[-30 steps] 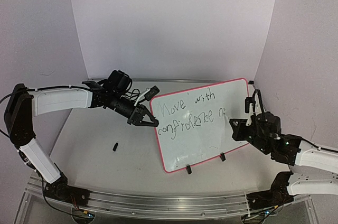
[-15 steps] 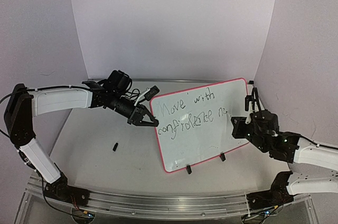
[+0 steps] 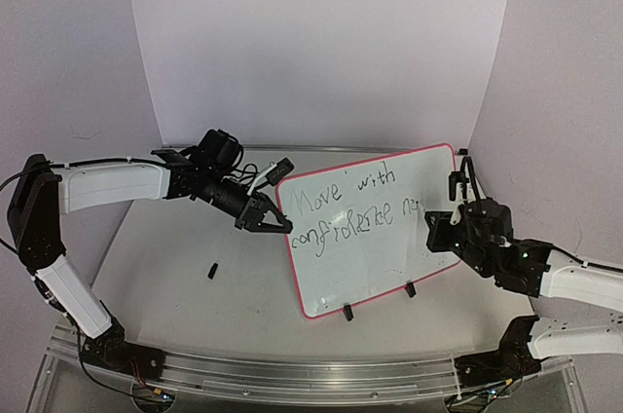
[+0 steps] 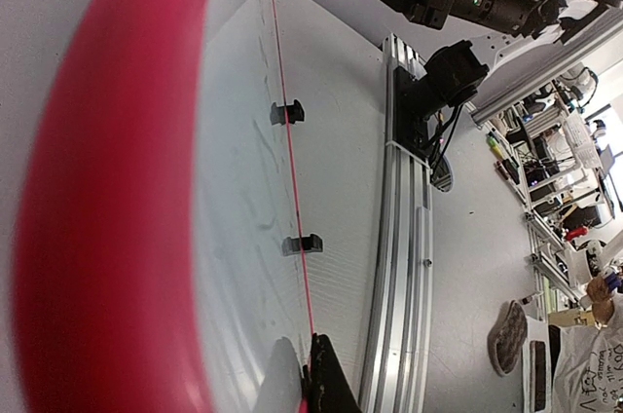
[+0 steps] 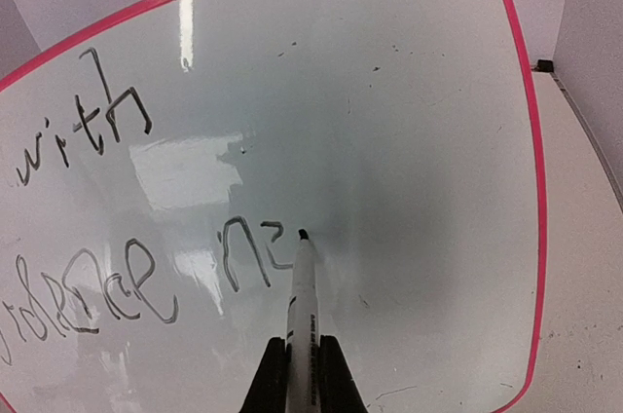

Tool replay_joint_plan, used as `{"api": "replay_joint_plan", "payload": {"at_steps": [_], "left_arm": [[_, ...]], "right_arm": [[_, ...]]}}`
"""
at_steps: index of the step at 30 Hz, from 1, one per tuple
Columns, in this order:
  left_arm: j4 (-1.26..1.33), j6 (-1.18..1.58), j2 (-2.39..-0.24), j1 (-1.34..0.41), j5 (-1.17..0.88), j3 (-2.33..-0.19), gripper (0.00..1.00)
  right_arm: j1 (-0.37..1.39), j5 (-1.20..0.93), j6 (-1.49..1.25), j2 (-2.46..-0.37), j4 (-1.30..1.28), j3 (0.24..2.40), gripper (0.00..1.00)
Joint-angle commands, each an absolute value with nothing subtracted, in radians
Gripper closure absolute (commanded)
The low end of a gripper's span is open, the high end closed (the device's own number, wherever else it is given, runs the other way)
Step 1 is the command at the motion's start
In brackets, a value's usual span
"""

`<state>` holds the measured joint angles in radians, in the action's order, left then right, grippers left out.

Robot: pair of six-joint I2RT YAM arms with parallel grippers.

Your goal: Write a sentence on the whiteboard

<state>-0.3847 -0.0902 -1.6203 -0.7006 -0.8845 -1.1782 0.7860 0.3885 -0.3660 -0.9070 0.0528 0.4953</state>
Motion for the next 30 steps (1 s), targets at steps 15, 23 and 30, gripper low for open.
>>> {"api": "replay_joint_plan", "payload": {"at_steps": [15,23,30], "left_arm": [[-0.456,-0.181,-1.643,-0.738,-0.881,-1.187,1.0],[-0.457,-0.181,-1.644,-0.738,-0.879,-1.186,1.0],[-0.458,-0.182,-1.644,-0.738,-0.878,-1.186,1.0]], "right_arm": [[0.781,0.346,-0.35,-0.855,0.093,0.514,1.0],[0.781,0.402,-0.354,-0.833,0.073,0.506,1.0],[0.781,0.413,-0.342,-0.899,0.076,0.522,1.0]]}}
